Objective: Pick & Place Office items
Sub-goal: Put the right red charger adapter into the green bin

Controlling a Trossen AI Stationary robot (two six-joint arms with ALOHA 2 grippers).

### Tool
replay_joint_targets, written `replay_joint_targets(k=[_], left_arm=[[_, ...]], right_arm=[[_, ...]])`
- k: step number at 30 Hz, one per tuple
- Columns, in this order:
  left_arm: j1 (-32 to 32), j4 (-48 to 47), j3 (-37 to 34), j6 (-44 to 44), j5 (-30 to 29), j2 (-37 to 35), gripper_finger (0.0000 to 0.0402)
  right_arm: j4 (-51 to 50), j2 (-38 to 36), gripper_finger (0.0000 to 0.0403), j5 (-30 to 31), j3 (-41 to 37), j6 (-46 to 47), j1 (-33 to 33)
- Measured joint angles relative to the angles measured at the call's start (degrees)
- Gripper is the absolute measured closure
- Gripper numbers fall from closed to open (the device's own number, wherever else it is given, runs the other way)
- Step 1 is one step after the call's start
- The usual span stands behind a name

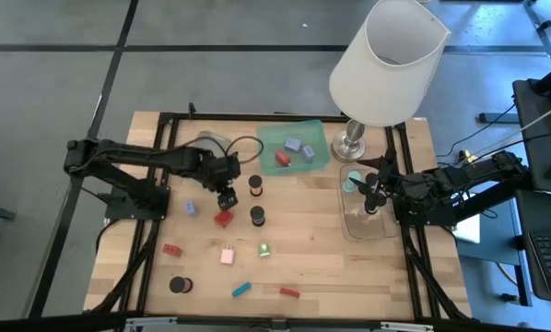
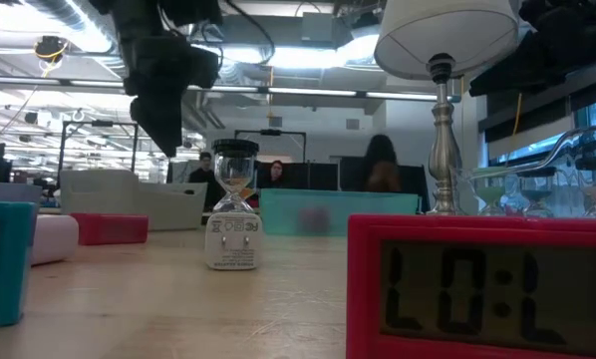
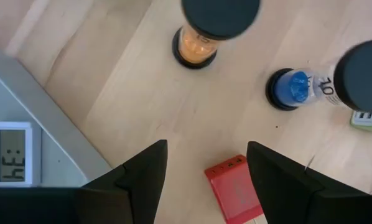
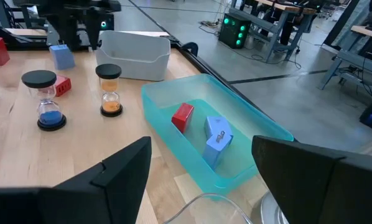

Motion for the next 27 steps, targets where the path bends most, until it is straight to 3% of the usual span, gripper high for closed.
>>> replay_joint_targets(k=[15, 21, 27], left_arm=[[-19.66, 0.09, 0.0, -22.83, -17.05, 0.66, 0.0184], [-24.86, 0.56, -0.02, -24.69, -17.57, 5.13, 0.0169], [-25.23, -0.1, -0.02, -31.41, -13.79, 10.31, 0.0104]], right_arm=[[0.0, 0.0, 0.012, 0.01, 0.0, -0.02, 0.0], [0.0, 0.0, 0.012, 0.01, 0.0, -0.03, 0.0], [0.0, 0.0, 0.012, 0.07, 0.0, -0.04, 0.01]])
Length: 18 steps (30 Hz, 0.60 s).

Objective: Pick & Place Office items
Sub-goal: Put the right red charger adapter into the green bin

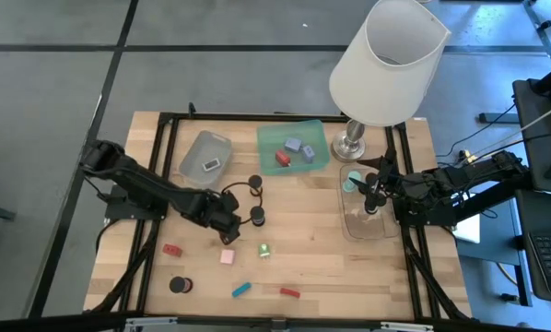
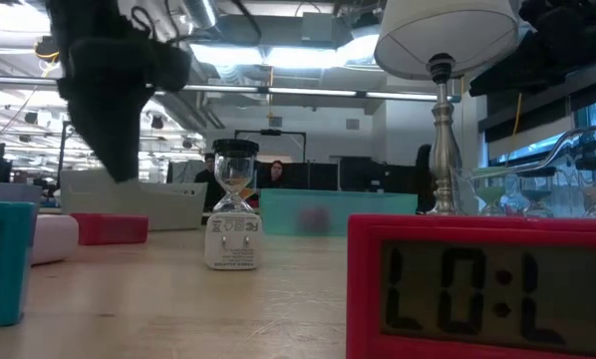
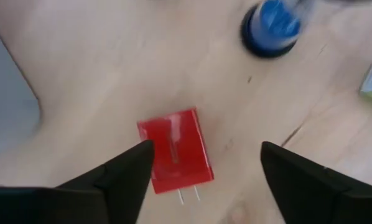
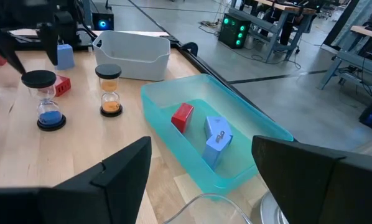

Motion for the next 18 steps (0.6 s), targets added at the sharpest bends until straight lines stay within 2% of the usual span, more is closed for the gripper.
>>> replay_joint_targets(k=[4, 7, 11, 18], left_arm=[[0.01, -0.78, 0.0, -4.43, -0.36, 3.17, 0.0058], [0.36, -1.45, 0.0, -6.18, -0.46, 5.47, 0.0041], [1.19, -2.25, 0.0, -7.79, -1.21, 8.65, 0.0037], [2.59, -0.12, 0.08, -5.13, 1.51, 12.24, 0.004]], right_arm=[[0.0, 0.0, 0.012, 0.09, 0.0, 0.0, -0.01], [0.0, 0.0, 0.012, 0.1, 0.0, 0.0, 0.01], [0.01, 0.0, 0.012, 0.08, 0.0, 0.0, -0.01], [0.02, 0.0, 0.012, 0.05, 0.0, 0.0, -0.01]])
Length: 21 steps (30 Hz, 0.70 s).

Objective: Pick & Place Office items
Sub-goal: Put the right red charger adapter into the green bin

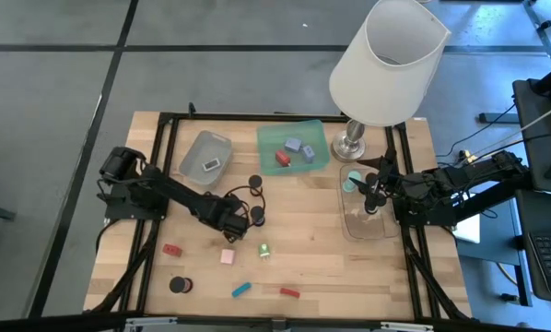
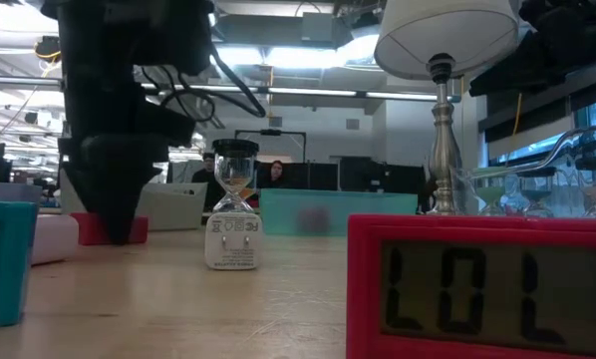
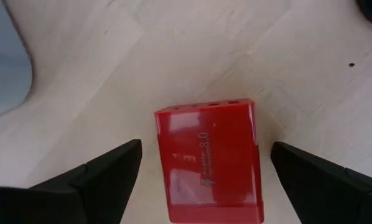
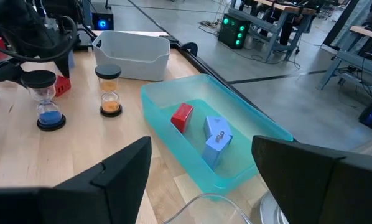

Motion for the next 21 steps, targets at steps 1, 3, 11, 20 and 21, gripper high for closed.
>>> replay_joint_targets(k=[1, 3, 11, 20, 21], left_arm=[[0.18, 0.07, 0.01, 0.38, 0.09, 0.01, 0.0041], [0.51, 0.27, -0.02, 1.51, 0.3, -0.18, 0.0044], [2.28, 1.19, -0.08, 6.47, 5.04, -0.52, 0.0132], [3.3, -1.91, 1.08, 14.97, 5.03, -1.67, 0.0195], [3.61, -2.52, 1.88, 15.89, 4.98, -2.31, 0.0195]], right_arm=[[-0.02, 0.0, 0.012, -0.01, 0.0, -0.02, 0.01], [-0.02, 0.0, 0.012, -0.12, 0.0, 0.0, 0.0], [-0.02, 0.0, 0.012, -0.13, 0.0, 0.0, 0.0], [-0.04, 0.02, 0.012, -0.13, 0.0, 0.0, 0.0], [-0.02, 0.0, 0.012, -0.13, 0.0, 0.0, 0.0]])
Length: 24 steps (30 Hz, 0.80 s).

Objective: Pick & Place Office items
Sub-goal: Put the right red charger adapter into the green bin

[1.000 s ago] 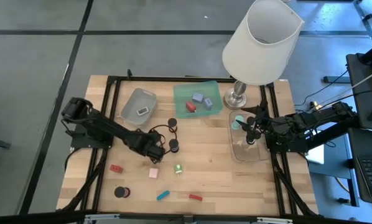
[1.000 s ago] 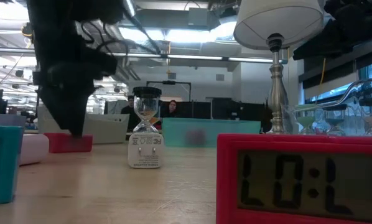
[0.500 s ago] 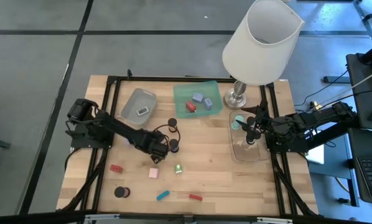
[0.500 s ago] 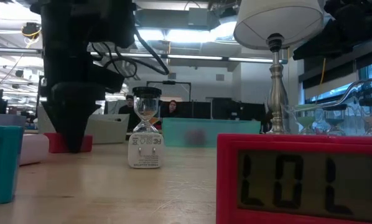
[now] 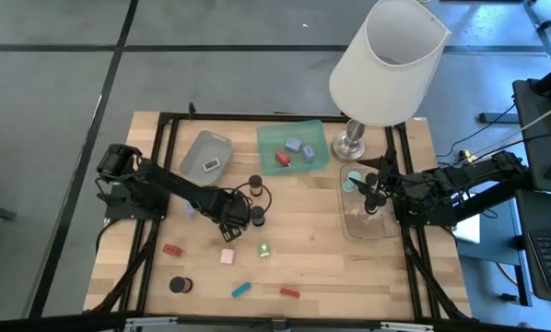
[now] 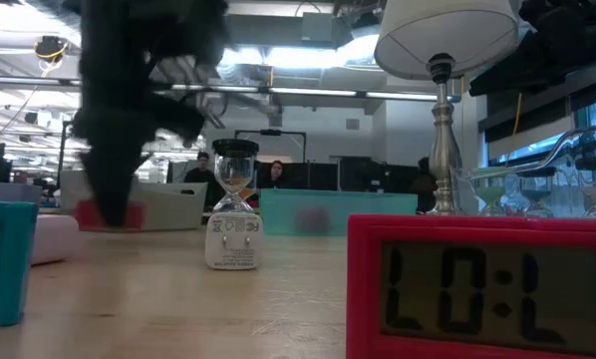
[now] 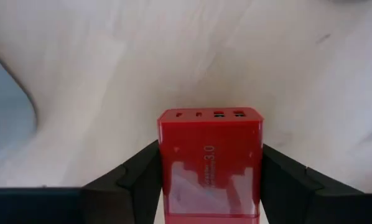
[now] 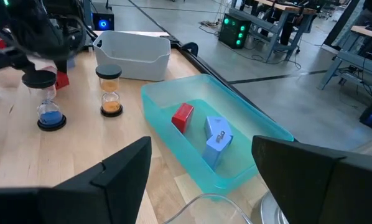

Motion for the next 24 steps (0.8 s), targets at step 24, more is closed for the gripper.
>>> replay_joint_targets(k=[24], left_arm=[[32.44, 38.41, 11.78, 39.4, -3.38, -1.66, 0.0191]], right_arm=[[-0.02, 0.02, 0.012, 0.01, 0.0, 0.0, 0.02]])
